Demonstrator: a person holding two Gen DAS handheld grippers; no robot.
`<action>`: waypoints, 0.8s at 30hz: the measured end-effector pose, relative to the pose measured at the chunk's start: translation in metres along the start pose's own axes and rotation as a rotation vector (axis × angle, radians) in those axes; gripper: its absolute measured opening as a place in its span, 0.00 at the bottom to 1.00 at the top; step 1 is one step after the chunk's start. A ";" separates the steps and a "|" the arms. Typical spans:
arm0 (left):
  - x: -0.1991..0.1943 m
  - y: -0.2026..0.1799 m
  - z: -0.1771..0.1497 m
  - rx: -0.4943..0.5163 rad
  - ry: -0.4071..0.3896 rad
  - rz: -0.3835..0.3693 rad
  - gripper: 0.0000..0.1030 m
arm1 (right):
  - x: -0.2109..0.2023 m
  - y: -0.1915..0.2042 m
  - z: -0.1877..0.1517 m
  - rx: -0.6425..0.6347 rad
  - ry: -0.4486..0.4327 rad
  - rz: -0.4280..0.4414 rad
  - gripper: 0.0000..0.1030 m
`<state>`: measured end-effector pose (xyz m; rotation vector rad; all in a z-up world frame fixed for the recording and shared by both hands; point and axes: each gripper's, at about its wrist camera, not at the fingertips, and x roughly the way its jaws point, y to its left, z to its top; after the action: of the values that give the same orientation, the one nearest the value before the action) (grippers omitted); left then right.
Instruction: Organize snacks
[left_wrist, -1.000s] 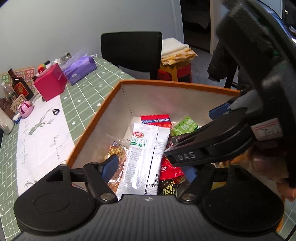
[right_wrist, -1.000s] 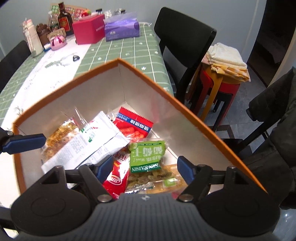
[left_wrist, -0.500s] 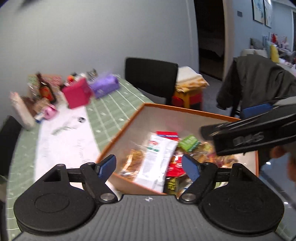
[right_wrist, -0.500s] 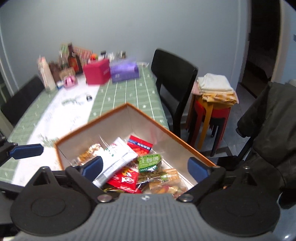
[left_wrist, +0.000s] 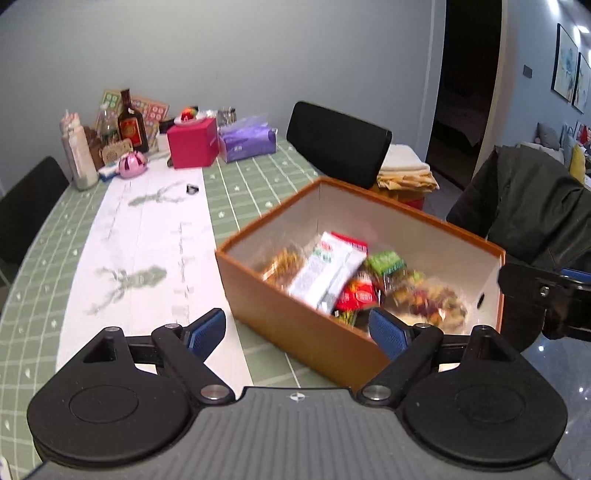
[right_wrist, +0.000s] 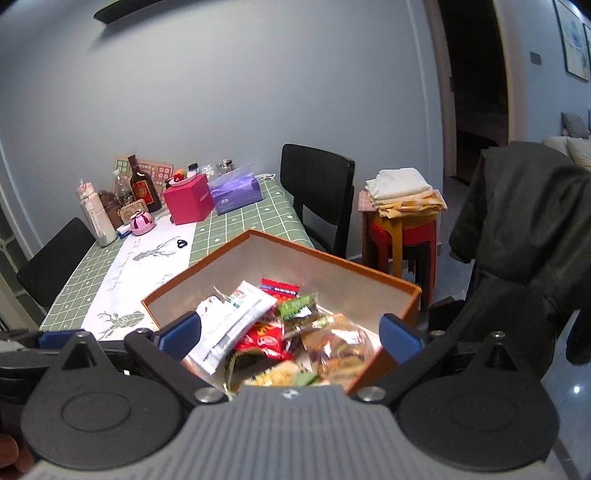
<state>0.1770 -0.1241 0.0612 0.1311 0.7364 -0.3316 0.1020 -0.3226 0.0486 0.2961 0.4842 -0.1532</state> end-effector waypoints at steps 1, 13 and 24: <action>0.000 0.000 -0.005 -0.008 0.005 0.002 0.99 | -0.002 -0.002 -0.005 0.002 0.006 -0.010 0.97; -0.004 -0.026 -0.027 0.032 0.030 -0.029 0.99 | -0.011 -0.012 -0.033 -0.005 0.099 -0.074 0.97; -0.010 -0.037 -0.026 0.062 0.019 -0.039 0.99 | -0.013 -0.011 -0.040 -0.017 0.117 -0.082 0.97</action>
<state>0.1408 -0.1503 0.0484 0.1788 0.7480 -0.3905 0.0710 -0.3194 0.0187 0.2692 0.6139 -0.2119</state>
